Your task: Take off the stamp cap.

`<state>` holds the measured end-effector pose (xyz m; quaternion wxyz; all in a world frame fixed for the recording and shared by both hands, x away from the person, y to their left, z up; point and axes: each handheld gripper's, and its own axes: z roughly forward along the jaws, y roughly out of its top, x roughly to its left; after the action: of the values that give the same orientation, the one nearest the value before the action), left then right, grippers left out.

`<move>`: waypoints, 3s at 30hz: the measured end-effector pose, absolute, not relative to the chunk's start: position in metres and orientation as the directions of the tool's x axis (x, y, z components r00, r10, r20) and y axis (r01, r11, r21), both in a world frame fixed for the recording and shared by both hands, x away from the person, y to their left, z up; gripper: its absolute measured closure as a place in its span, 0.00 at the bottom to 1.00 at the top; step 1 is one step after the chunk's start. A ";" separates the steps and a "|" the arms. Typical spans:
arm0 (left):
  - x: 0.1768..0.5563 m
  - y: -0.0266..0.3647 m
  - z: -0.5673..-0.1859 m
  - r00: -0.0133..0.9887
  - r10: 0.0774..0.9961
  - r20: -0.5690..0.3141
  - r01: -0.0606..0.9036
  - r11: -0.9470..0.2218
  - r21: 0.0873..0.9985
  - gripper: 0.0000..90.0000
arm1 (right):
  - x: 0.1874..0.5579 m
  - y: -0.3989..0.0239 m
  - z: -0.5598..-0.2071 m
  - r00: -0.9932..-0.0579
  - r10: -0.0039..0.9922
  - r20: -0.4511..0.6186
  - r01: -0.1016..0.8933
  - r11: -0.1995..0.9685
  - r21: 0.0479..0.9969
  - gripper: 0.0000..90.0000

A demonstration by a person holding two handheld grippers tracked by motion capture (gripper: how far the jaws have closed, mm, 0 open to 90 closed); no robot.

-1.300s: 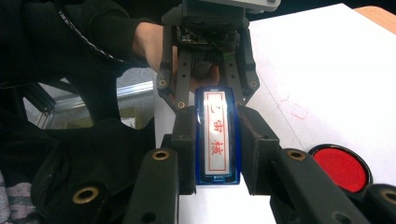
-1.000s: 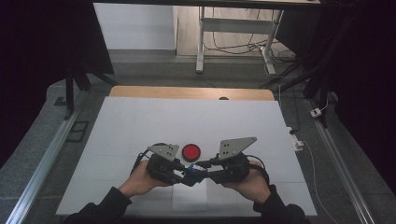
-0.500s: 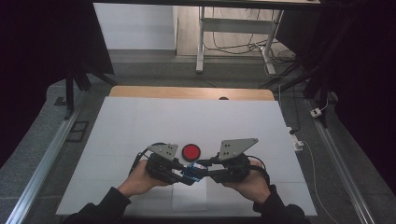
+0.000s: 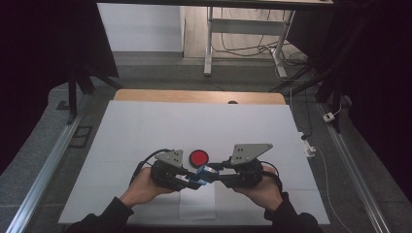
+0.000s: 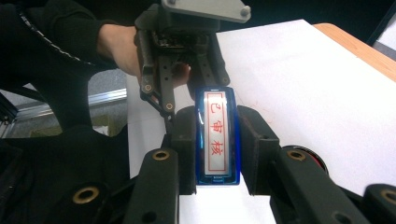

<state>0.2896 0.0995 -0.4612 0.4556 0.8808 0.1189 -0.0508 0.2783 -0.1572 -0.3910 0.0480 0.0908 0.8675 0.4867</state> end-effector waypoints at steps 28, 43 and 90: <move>0.254 0.137 -0.453 0.899 0.417 -0.136 0.362 -0.532 0.766 0.76 | 0.282 -0.161 -0.394 -0.968 0.251 0.028 0.155 0.502 0.851 0.78; 0.225 0.178 -0.457 0.817 0.561 -0.135 0.447 -0.465 0.764 0.76 | 0.283 -0.163 -0.396 -0.965 0.260 0.038 0.168 0.496 0.852 0.78; 0.175 0.245 -0.478 0.635 0.754 -0.169 0.608 -0.353 0.711 0.76 | 0.285 -0.167 -0.397 -0.953 0.299 0.041 0.192 0.496 0.847 0.78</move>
<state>0.1753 0.2454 -0.4778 0.3870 0.8171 0.4168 0.0940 0.2846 -0.1666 -0.3971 0.0558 0.1423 0.8630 0.4814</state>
